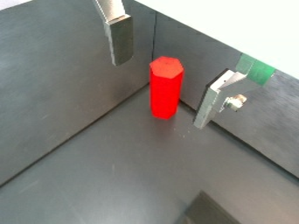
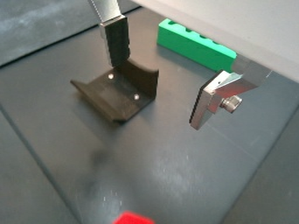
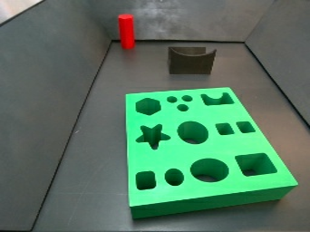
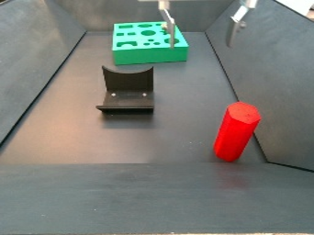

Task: Pick up the hexagon object. Move up. Move to above the board. Insert the hexagon object.
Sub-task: Pick up the hexagon object.

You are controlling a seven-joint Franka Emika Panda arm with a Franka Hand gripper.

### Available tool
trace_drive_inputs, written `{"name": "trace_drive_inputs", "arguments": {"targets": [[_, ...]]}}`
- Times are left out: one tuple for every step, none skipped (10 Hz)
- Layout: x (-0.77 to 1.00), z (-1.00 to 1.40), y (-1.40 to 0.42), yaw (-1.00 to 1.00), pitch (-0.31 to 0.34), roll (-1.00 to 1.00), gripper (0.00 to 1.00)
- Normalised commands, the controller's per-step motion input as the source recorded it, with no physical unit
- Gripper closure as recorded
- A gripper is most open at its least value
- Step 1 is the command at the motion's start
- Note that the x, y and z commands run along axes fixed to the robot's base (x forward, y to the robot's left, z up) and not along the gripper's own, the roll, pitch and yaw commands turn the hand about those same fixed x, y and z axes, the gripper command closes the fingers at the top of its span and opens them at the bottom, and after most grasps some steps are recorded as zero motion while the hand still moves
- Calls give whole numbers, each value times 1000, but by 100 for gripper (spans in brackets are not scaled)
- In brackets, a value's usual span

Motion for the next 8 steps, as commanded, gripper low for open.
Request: {"name": "trace_drive_inputs", "arguments": {"targets": [[-240, -134, 374, 0, -64, 0, 0], [-206, -160, 446, 0, -44, 0, 0], [-203, -83, 409, 0, -19, 0, 0], [-180, -106, 423, 0, -26, 0, 0], [-177, -111, 426, 0, -26, 0, 0], [-174, -114, 420, 0, -24, 0, 0], [-191, -131, 380, 0, -34, 0, 0], [-149, -146, 317, 0, -41, 0, 0]]}}
